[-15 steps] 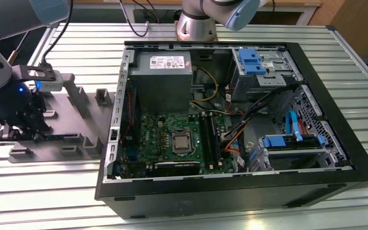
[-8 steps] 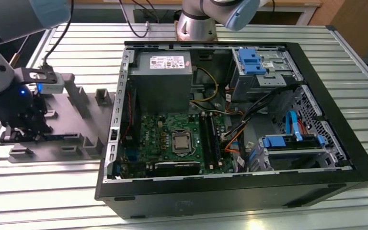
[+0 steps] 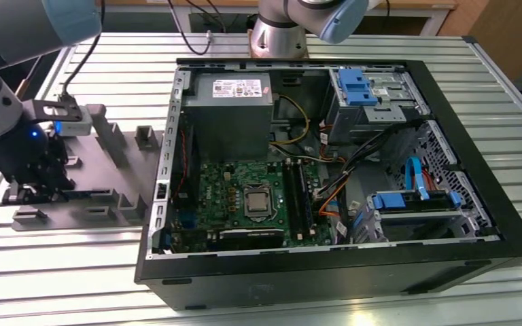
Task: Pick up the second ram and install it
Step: 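Pick up the second ram and move it above second insertion slot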
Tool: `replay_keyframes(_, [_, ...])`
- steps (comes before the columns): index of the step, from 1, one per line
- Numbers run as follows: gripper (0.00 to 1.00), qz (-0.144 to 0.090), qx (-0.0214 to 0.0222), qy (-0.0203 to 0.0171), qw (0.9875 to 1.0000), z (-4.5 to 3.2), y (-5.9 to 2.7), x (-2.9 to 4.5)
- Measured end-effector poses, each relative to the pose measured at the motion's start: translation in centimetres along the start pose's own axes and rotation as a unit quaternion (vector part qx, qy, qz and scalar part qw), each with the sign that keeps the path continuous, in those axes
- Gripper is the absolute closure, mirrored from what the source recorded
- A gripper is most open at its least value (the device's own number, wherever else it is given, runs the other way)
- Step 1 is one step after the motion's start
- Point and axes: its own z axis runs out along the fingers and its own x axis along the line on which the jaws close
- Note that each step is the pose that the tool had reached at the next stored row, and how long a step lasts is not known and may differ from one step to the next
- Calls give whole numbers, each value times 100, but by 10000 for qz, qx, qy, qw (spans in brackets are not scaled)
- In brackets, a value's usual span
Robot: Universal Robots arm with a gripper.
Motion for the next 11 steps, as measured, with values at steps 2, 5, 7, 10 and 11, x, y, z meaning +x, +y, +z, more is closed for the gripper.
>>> replay_keyframes(2, [69, -1, -1, 1, 10000, 8, 0, 0])
replay_keyframes(5, [69, 0, -1, 0, 10000, 20, 0, -2])
replay_keyframes(7, [69, 0, -1, 0, 10000, 30, 1, -2])
replay_keyframes(10, [69, -1, -1, -1, 10000, 40, 0, -3])
replay_keyframes(11, [71, 0, -1, -1, 10000, 42, 1, -2])
